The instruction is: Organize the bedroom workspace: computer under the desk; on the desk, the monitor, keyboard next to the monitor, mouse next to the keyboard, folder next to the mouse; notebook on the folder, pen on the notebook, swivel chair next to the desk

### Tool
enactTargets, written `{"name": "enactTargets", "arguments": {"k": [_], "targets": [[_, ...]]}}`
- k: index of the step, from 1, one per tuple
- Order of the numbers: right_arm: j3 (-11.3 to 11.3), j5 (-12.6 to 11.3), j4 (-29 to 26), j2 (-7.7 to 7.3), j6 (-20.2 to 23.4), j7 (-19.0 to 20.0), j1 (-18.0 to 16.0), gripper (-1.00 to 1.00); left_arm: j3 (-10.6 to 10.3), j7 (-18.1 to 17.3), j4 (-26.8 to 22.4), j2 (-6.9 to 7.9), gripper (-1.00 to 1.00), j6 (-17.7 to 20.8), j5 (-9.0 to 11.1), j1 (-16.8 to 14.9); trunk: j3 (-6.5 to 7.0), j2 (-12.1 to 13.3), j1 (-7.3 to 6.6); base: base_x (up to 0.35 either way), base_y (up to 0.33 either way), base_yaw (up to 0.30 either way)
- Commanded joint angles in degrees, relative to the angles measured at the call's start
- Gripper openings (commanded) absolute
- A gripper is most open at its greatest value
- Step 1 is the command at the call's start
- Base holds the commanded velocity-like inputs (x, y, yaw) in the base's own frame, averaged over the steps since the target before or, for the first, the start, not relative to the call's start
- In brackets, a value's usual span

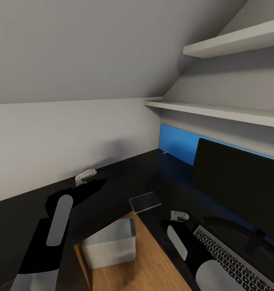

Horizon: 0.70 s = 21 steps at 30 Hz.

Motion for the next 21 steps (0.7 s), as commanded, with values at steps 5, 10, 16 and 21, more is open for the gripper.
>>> {"name": "enactTargets", "arguments": {"k": [5, 10, 16, 21], "targets": [[0.18, -0.57, -0.13, -0.06, 0.06, -0.55, -0.04, 1.0, 0.07, 0.49, -0.06, -0.05, 1.0, 0.2, 0.62, -0.05, -0.07, -0.05, 0.01, 0.0, 0.0, 0.0], [0.16, -0.57, -0.21, -0.04, 0.04, -0.55, -0.02, 1.0, 0.09, 0.49, -0.06, -0.04, 1.0, 0.24, 0.61, -0.05, -0.07, -0.05, 0.01, 0.0, 0.0, 0.0], [0.16, -0.57, -0.24, -0.04, -0.2, -0.55, 0.0, 1.0, 0.11, 0.49, -0.06, -0.05, 1.0, 0.28, 0.61, -0.05, -0.07, -0.05, 0.01, 0.0, 0.0, 0.0], [0.16, -0.57, -0.24, -0.04, -0.23, -0.55, -0.01, 1.0, 0.09, 0.49, -0.06, -0.05, 1.0, 0.28, 0.61, -0.05, -0.07, -0.05, 0.01, 0.0, 0.0, 0.0]]}}
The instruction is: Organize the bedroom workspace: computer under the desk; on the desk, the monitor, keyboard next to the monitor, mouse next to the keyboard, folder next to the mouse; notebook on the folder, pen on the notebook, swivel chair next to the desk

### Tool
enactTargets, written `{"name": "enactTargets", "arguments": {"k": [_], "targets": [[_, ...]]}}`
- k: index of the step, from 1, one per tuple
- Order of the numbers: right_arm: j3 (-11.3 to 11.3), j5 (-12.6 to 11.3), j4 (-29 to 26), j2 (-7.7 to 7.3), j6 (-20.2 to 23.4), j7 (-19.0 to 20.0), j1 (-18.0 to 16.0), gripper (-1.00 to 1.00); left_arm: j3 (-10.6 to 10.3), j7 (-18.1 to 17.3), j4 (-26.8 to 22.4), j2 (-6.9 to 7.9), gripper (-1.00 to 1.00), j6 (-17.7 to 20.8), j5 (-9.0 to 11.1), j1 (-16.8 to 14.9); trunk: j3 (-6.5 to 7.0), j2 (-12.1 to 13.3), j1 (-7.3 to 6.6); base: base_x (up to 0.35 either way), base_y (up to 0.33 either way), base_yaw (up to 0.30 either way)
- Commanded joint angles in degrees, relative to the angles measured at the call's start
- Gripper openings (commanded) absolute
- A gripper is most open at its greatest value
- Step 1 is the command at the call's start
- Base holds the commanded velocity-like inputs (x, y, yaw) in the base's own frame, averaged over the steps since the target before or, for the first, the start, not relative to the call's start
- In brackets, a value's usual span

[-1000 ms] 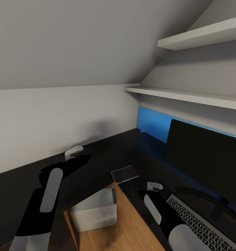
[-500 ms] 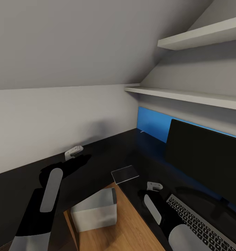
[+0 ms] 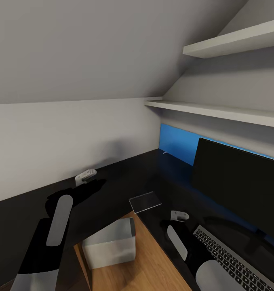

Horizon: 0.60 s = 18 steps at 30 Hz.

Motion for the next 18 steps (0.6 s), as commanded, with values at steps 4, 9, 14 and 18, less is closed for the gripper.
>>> {"name": "enactTargets", "arguments": {"k": [4, 9, 14, 18], "targets": [[0.23, -0.57, -0.08, -0.04, 0.12, -0.55, -0.07, 1.0, 0.1, 0.49, -0.06, -0.05, 1.0, 0.21, 0.62, -0.05, -0.07, -0.05, 0.01, 0.0, 0.0, 0.0], [0.23, -0.57, -0.33, -0.04, 0.12, -0.6, -0.03, 1.0, 0.09, 0.49, -0.06, -0.05, 1.0, 0.21, 0.78, -0.05, -0.07, -0.05, 0.01, 0.0, 0.0, 0.0], [0.16, -0.51, -4.55, -0.04, -1.18, -1.08, -0.01, 1.0, 0.1, 0.49, -0.04, -0.03, 1.0, 0.21, 1.01, -0.05, 0.07, -0.05, 0.01, 0.0, 0.0, 0.048], [0.2, -0.48, -5.6, -0.04, -1.82, -1.48, -0.01, 1.0, 0.1, 0.49, -0.01, -0.01, 1.0, 0.21, 1.03, -0.05, 0.35, -0.05, 0.01, 0.0, 0.0, 0.112]]}}
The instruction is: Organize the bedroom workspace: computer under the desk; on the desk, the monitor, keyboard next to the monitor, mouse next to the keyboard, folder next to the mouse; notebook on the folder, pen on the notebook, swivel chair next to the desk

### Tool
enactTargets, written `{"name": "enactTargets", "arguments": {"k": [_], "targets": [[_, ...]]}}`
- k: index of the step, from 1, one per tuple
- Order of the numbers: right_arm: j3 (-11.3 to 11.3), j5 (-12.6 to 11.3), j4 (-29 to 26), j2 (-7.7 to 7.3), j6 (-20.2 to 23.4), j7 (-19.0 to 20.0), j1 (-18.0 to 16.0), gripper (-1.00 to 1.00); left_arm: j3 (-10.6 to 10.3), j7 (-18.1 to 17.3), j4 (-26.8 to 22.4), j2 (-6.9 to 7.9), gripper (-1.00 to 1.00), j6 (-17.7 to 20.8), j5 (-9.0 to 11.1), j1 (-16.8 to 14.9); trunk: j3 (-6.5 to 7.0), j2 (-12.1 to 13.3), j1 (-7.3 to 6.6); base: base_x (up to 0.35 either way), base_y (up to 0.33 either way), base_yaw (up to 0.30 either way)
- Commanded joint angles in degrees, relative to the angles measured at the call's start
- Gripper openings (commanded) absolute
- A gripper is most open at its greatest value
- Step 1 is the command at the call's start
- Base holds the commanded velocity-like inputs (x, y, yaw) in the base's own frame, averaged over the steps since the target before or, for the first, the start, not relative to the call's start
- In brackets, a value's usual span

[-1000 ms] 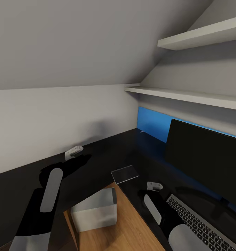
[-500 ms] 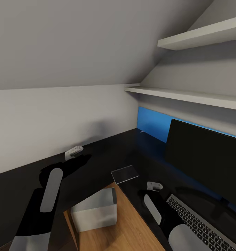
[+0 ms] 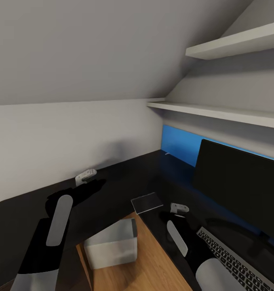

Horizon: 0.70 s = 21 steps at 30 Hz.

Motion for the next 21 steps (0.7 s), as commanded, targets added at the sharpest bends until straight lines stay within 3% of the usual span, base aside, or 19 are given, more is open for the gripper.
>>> {"name": "enactTargets", "arguments": {"k": [1, 12, 21], "targets": [[0.19, -0.52, -0.15, -0.04, 0.1, -0.55, -0.04, 1.0, 0.08, 0.5, -0.05, -0.04, 1.0, 0.21, 0.59, -0.06, 0.0, -0.05, 0.01, 0.0, 0.0, 0.122], [1.69, -0.52, -0.36, -0.04, -0.1, -0.64, -0.04, 1.0, 0.07, 0.5, 0.55, -0.06, 1.0, 0.21, 0.57, -0.06, 0.85, -0.05, 0.01, 0.0, 0.0, 0.152], [1.79, -0.52, -0.37, -0.04, -0.12, -0.65, -0.04, 1.0, 0.07, 0.5, 0.61, -0.08, 1.0, 0.16, 0.49, -0.06, 1.26, -0.05, 0.01, 0.0, 0.0, 0.23]]}}
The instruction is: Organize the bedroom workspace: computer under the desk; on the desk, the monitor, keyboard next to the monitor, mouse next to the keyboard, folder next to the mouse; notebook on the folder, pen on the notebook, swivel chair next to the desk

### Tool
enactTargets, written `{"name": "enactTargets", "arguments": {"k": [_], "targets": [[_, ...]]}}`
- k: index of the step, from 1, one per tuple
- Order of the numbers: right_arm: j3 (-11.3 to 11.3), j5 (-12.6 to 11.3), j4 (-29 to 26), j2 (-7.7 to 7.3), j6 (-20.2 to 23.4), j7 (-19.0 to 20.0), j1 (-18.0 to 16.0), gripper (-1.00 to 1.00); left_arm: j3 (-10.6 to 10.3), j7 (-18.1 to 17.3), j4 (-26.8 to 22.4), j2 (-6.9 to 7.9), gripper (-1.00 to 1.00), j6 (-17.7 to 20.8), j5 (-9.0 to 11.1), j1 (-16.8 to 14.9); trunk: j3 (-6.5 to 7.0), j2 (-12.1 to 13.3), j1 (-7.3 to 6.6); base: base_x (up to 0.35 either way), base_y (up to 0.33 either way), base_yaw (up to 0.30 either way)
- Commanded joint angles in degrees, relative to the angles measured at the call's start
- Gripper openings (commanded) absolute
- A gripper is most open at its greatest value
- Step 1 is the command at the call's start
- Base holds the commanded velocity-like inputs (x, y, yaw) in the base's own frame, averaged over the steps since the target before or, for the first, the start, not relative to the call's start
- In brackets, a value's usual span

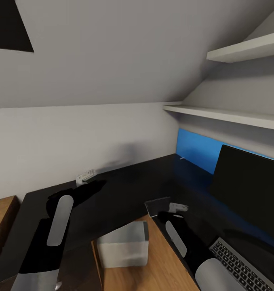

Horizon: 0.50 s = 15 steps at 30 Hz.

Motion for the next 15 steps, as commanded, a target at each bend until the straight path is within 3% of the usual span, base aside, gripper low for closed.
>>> {"name": "enactTargets", "arguments": {"k": [1, 15], "targets": [[0.18, -0.52, -0.1, -0.04, 0.14, -0.52, -0.04, 1.0, 0.05, 0.54, -0.04, -0.05, 1.0, 0.21, 0.54, -0.06, -0.07, -0.05, 0.01, 0.0, 0.0, 0.267], [0.22, -0.52, -0.15, -0.04, -0.14, -0.56, -0.04, 1.0, -0.92, 0.42, 1.47, -0.13, 1.0, 0.25, 0.51, -0.06, -0.04, -0.05, 0.01, 0.0, 0.0, 0.259]]}}
